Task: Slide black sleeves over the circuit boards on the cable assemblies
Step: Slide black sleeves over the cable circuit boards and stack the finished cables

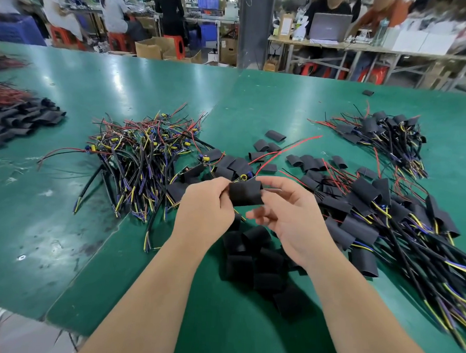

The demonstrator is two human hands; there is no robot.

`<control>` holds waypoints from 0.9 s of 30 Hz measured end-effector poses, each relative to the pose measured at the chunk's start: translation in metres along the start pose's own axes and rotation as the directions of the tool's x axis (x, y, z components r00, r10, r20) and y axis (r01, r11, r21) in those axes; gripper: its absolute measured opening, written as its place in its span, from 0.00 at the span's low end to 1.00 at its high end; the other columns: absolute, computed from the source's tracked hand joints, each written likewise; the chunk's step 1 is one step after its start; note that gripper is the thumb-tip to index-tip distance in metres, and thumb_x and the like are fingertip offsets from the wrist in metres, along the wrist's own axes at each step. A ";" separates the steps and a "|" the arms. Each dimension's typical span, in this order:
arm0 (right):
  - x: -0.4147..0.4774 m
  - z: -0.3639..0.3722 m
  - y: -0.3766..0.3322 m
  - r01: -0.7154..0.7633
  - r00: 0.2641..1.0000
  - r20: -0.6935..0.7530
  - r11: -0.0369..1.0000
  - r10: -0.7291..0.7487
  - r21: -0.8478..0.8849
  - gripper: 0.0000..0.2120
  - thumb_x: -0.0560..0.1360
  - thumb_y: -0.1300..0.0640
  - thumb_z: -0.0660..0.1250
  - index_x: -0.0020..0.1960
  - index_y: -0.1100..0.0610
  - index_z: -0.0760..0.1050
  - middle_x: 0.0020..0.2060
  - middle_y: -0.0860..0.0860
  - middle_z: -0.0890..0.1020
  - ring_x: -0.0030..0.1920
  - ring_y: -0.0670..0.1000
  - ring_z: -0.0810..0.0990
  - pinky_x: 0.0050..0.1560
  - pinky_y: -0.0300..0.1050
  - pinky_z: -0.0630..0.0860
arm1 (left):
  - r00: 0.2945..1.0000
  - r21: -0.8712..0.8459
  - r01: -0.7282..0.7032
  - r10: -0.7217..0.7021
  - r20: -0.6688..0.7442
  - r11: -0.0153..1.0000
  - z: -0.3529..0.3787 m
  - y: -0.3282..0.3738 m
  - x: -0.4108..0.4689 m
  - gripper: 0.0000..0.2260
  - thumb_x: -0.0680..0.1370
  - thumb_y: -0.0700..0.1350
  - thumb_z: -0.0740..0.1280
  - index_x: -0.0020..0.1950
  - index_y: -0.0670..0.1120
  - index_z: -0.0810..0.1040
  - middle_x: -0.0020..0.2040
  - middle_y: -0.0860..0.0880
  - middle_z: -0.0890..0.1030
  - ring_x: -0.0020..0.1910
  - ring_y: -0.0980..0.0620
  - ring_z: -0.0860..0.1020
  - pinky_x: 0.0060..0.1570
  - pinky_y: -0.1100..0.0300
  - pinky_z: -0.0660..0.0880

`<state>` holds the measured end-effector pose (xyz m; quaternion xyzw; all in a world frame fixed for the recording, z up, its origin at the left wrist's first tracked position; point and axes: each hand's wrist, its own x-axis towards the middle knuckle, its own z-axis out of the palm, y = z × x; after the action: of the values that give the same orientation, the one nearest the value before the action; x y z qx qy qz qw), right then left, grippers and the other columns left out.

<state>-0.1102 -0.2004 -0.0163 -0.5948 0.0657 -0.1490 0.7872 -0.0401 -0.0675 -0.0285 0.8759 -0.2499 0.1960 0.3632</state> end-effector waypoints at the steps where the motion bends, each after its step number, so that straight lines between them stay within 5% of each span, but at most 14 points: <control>1: -0.001 0.002 -0.001 0.004 1.000 0.012 1.000 -0.004 -0.014 0.14 0.78 0.72 0.57 0.48 0.58 0.78 0.33 0.48 0.82 0.28 0.51 0.81 0.29 0.37 0.74 | 1.000 0.014 -0.008 0.008 0.023 1.000 0.001 0.000 0.000 0.07 0.73 0.36 0.62 0.43 0.41 0.80 0.33 0.45 0.79 0.35 0.40 0.75 0.35 0.50 0.73; 6: -0.006 0.006 -0.004 0.056 0.986 0.154 0.996 -0.066 0.067 0.11 0.77 0.69 0.61 0.50 0.58 0.80 0.35 0.54 0.83 0.31 0.52 0.83 0.32 0.39 0.75 | 0.994 0.001 0.003 -0.003 0.107 1.000 -0.002 0.004 0.000 0.04 0.70 0.40 0.66 0.39 0.40 0.76 0.31 0.46 0.77 0.35 0.41 0.75 0.35 0.49 0.71; 9: -0.009 0.009 -0.003 0.163 0.976 0.180 0.962 -0.125 -0.217 0.15 0.69 0.68 0.73 0.49 0.51 0.81 0.40 0.52 0.85 0.33 0.56 0.82 0.33 0.40 0.76 | 0.984 -0.081 -0.044 0.057 0.167 0.996 -0.005 0.007 -0.003 0.06 0.64 0.48 0.63 0.34 0.45 0.73 0.29 0.50 0.75 0.32 0.42 0.75 0.32 0.53 0.71; 12: -0.008 0.013 -0.003 0.162 0.982 0.144 0.926 -0.119 -0.341 0.17 0.67 0.66 0.76 0.48 0.46 0.80 0.41 0.50 0.85 0.26 0.51 0.79 0.28 0.38 0.73 | 0.983 -0.171 -0.019 0.049 0.177 0.985 -0.004 0.009 -0.003 0.05 0.61 0.44 0.60 0.30 0.54 0.67 0.25 0.53 0.71 0.28 0.44 0.74 0.29 0.54 0.73; 14: -0.007 0.015 -0.003 0.222 0.974 0.143 0.875 -0.177 -0.430 0.18 0.65 0.60 0.79 0.49 0.43 0.80 0.42 0.41 0.83 0.25 0.42 0.76 0.30 0.31 0.70 | 0.987 -0.185 0.028 0.003 0.162 0.982 -0.001 0.006 -0.002 0.10 0.62 0.42 0.63 0.30 0.57 0.67 0.24 0.58 0.68 0.26 0.57 0.72 0.28 0.64 0.72; 16: -0.005 0.016 -0.003 0.326 0.946 0.192 0.753 -0.263 -0.572 0.20 0.62 0.54 0.81 0.51 0.42 0.81 0.43 0.39 0.78 0.31 0.37 0.74 0.34 0.27 0.67 | 0.985 -0.201 -0.025 0.058 0.160 0.979 0.003 0.006 -0.004 0.07 0.65 0.38 0.64 0.29 0.49 0.71 0.24 0.57 0.66 0.24 0.60 0.66 0.27 0.58 0.74; 18: -0.005 0.018 -0.004 0.355 0.934 0.221 0.677 -0.280 -0.645 0.22 0.60 0.51 0.82 0.53 0.47 0.82 0.44 0.41 0.74 0.34 0.35 0.73 0.38 0.27 0.66 | 0.978 -0.178 -0.102 0.132 0.163 0.979 0.008 0.006 -0.006 0.06 0.66 0.38 0.60 0.28 0.40 0.71 0.23 0.51 0.67 0.23 0.51 0.69 0.26 0.50 0.73; 20: -0.004 0.016 -0.004 0.353 0.934 0.213 0.641 -0.288 -0.682 0.23 0.60 0.50 0.82 0.53 0.49 0.82 0.43 0.42 0.73 0.35 0.35 0.72 0.39 0.27 0.65 | 0.974 -0.100 -0.116 0.133 0.181 0.988 0.010 0.006 -0.005 0.06 0.66 0.42 0.58 0.28 0.45 0.69 0.23 0.51 0.67 0.24 0.48 0.72 0.24 0.55 0.71; 23: -0.005 0.013 -0.004 0.395 0.914 0.243 0.574 -0.325 -0.717 0.21 0.61 0.49 0.80 0.52 0.52 0.82 0.44 0.43 0.76 0.42 0.38 0.73 0.45 0.26 0.66 | 0.977 -0.092 -0.152 0.164 0.137 0.984 0.003 0.008 -0.004 0.14 0.64 0.41 0.59 0.27 0.56 0.56 0.21 0.55 0.59 0.21 0.58 0.66 0.22 0.70 0.61; 27: -0.006 0.011 -0.006 0.398 0.904 0.199 0.573 -0.379 -0.717 0.12 0.66 0.51 0.77 0.48 0.52 0.82 0.41 0.45 0.82 0.42 0.41 0.78 0.46 0.27 0.70 | 0.987 -0.153 -0.042 0.065 0.144 0.987 0.001 -0.002 -0.001 0.10 0.66 0.40 0.61 0.33 0.54 0.78 0.27 0.56 0.76 0.30 0.60 0.74 0.30 0.70 0.67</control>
<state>-0.1140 -0.1901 -0.0079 -0.8639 -0.0206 -0.2710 0.4240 -0.0395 -0.0666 -0.0307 0.8512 -0.3137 0.1206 0.4030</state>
